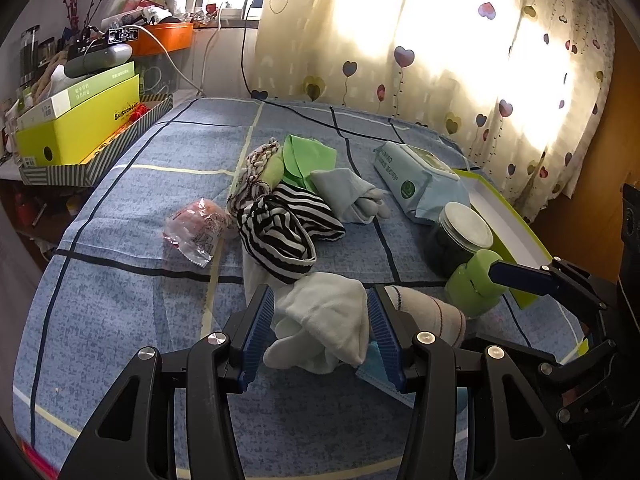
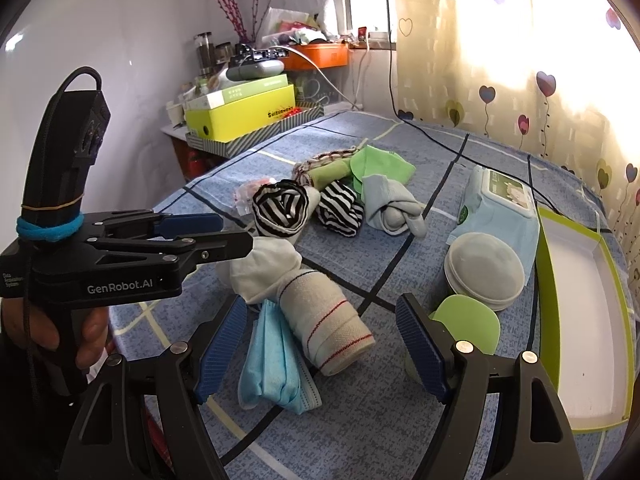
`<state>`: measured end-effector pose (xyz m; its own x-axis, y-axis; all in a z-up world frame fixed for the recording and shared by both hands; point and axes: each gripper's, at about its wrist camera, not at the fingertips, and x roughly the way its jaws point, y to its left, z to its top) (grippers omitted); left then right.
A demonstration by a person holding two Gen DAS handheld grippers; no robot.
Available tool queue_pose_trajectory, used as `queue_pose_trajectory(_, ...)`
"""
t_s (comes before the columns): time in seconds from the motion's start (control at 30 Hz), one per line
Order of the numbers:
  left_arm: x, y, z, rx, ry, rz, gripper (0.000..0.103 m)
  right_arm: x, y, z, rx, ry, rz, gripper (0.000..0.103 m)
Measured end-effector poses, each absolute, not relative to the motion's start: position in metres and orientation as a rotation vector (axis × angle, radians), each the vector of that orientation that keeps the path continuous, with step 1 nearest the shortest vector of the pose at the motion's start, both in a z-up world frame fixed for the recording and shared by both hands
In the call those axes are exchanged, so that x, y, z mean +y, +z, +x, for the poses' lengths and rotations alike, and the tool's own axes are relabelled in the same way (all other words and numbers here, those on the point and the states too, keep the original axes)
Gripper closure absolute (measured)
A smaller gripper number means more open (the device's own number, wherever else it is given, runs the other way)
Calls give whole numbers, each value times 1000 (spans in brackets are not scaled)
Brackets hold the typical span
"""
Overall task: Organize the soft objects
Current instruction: 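Close left gripper on white sock while right gripper closes on rolled sock, lift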
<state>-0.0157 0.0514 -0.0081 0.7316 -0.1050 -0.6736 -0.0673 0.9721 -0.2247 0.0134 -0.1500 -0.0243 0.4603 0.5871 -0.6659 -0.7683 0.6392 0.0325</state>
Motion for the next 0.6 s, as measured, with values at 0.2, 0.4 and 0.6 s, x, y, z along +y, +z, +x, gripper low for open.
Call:
queue_pose_trajectory(0.2, 62, -9, -17, 744, -16, -261, 53, -142, -28, 19, 709, 858, -310, 26)
queue_pose_trajectory(0.4, 65, -16, -14, 764, -33, -273, 53, -129, -41, 27, 760, 867, -364, 39)
queue_pose_trajectory(0.6, 66, -25, -8, 791, -58, -267, 53, -121, -53, 35, 806, 858, -415, 39)
